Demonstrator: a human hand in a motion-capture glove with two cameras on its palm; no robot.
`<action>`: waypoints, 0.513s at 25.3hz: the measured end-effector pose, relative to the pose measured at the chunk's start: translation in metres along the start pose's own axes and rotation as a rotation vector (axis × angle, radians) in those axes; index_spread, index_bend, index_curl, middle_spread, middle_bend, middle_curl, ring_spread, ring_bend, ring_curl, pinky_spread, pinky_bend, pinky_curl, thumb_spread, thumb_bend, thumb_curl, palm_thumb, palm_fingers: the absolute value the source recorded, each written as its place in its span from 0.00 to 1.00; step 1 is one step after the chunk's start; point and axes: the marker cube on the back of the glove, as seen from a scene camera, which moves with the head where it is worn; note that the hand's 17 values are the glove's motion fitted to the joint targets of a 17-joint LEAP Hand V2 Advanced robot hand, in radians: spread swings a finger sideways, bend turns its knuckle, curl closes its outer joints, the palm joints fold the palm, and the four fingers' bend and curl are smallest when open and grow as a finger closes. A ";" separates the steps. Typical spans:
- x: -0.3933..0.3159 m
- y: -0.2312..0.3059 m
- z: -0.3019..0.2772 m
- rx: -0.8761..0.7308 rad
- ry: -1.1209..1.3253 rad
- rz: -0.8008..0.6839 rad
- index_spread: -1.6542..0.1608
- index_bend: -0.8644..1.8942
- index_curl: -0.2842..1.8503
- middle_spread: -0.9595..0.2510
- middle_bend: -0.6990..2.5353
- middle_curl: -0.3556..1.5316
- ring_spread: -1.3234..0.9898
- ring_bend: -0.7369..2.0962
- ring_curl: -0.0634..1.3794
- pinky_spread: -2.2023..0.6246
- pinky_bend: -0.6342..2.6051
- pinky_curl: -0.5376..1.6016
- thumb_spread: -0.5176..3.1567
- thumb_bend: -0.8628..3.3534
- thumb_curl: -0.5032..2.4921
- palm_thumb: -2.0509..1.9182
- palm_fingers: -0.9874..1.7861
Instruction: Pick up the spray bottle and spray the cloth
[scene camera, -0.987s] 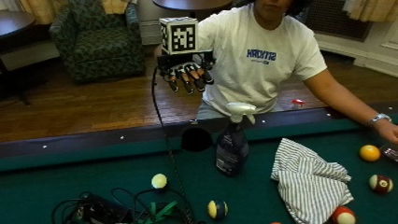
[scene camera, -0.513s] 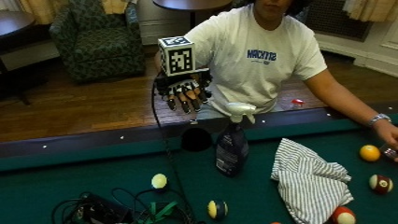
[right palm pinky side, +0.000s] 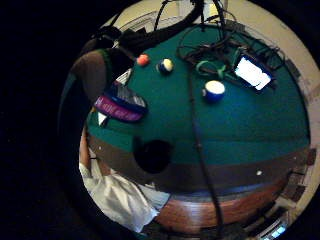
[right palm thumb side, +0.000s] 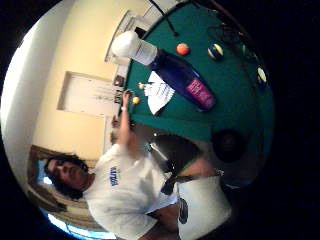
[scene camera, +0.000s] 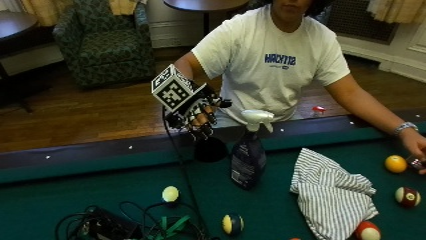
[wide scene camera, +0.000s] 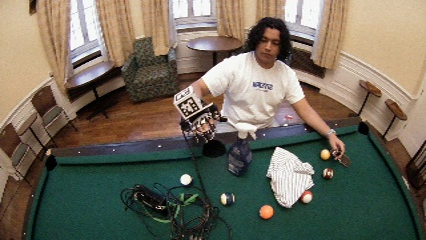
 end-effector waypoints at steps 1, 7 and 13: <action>0.000 -0.001 0.003 0.001 -0.044 0.005 0.70 0.35 0.20 0.73 0.29 0.35 0.54 0.44 0.24 0.86 0.38 0.41 0.39 0.20 0.27 0.63 0.50; 0.002 -0.010 0.017 0.021 -0.216 0.035 0.70 0.36 0.21 0.72 0.28 0.35 0.53 0.44 0.25 0.86 0.38 0.41 0.40 0.22 0.28 0.68 0.52; -0.001 -0.022 0.024 0.057 -0.301 0.032 0.70 0.37 0.22 0.69 0.27 0.35 0.52 0.45 0.25 0.85 0.37 0.41 0.40 0.23 0.29 0.71 0.56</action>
